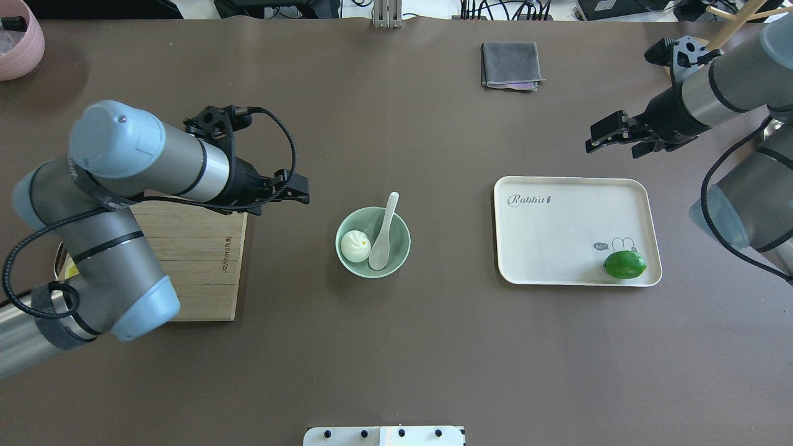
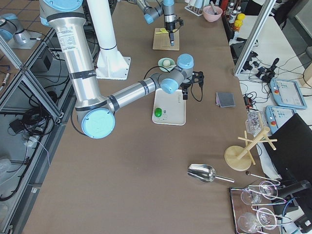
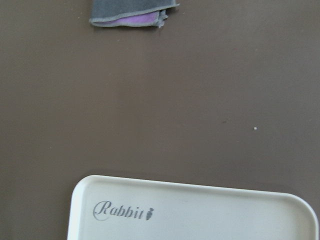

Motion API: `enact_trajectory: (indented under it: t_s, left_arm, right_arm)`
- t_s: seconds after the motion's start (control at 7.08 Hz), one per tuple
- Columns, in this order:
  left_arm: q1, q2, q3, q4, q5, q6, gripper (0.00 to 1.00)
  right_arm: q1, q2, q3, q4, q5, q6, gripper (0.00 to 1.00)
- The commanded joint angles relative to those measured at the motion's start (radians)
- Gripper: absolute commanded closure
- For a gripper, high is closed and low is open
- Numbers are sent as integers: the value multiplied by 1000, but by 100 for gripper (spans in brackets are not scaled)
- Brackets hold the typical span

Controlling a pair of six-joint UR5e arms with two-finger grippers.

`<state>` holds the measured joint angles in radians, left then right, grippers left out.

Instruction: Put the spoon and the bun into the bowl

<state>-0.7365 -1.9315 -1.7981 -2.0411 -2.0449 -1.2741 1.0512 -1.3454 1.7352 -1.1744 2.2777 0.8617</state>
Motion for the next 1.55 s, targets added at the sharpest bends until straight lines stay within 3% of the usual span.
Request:
enact_trajectory:
  t_s: [0.0,0.28,0.56,0.85,1.41]
  left_arm:
    - [-229,263,-44,-1,-162,416,2]
    - [-503,452,-14,1,-265,872,2]
    - [-662,500,112,4,-264,1173,2]
    - [-740,546,146,-17,-265,1211,2]
    - [-739,566,140,-66,-264,1203,2]
  right_arm:
    - [142,-61,-48,-2,64,-201,0]
    - [251,-96,-60,-89,85,-407,0]
    - [302,-109,-69,-184,86,-585,0]
    - [325,-141,-65,-186,88,-659,0]
    - [323,-150,-63,-177,89,-659,0]
